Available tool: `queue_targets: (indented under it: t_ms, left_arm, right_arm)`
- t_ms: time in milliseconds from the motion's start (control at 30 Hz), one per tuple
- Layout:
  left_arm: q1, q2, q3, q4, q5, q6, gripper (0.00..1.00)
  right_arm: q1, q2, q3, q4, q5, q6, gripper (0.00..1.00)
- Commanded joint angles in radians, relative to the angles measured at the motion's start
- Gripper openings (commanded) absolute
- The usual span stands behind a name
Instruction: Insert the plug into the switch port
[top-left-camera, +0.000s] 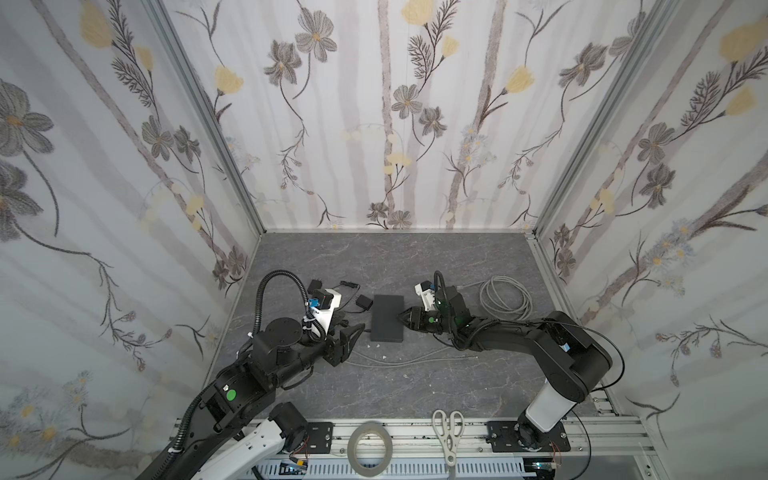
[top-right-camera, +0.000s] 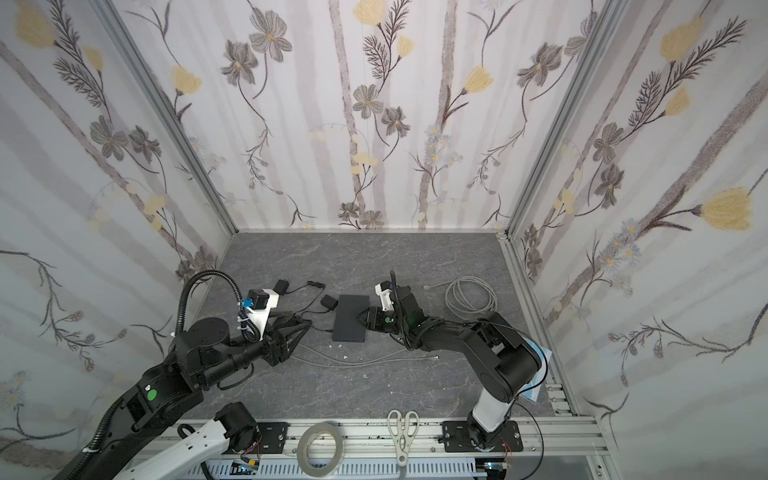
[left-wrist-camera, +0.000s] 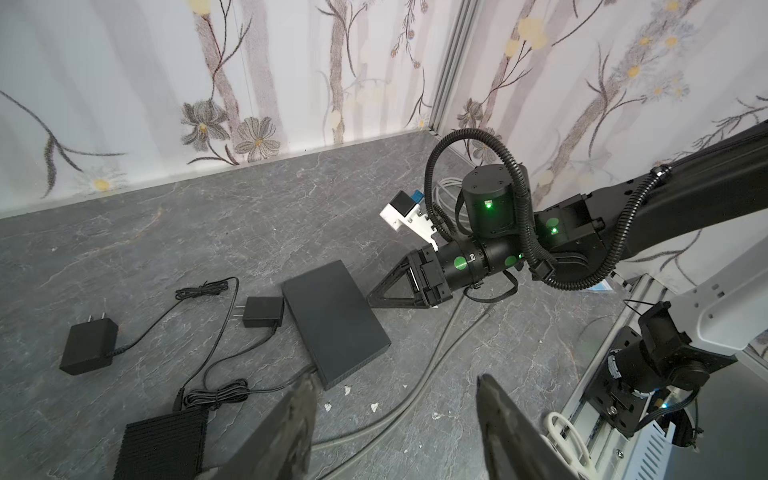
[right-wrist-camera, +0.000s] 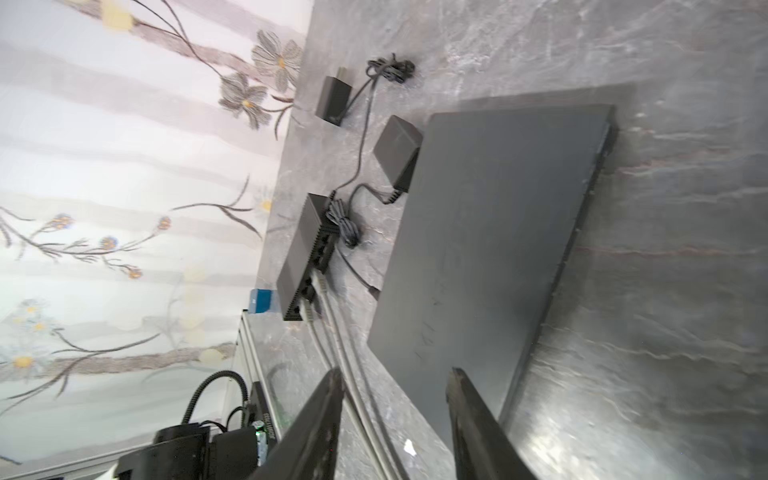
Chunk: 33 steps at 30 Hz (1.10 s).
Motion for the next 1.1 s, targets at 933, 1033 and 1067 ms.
queue_targets:
  t_ms: [933, 1033, 1067]
  left_arm:
    - [0.181, 1.031, 0.172, 0.245, -0.080, -0.380, 0.71]
    - [0.214, 1.135, 0.250, 0.210, -0.106, -0.344, 0.63]
    - [0.226, 1.167, 0.274, 0.189, -0.114, -0.338, 0.62]
  right_arm:
    - [-0.030, -0.128, -0.051, -0.275, 0.178, -0.164, 0.48]
    - [-0.063, -0.124, -0.061, -0.265, 0.163, -0.193, 0.48]
    - [-0.074, -0.123, -0.067, -0.260, 0.156, -0.200, 0.48]
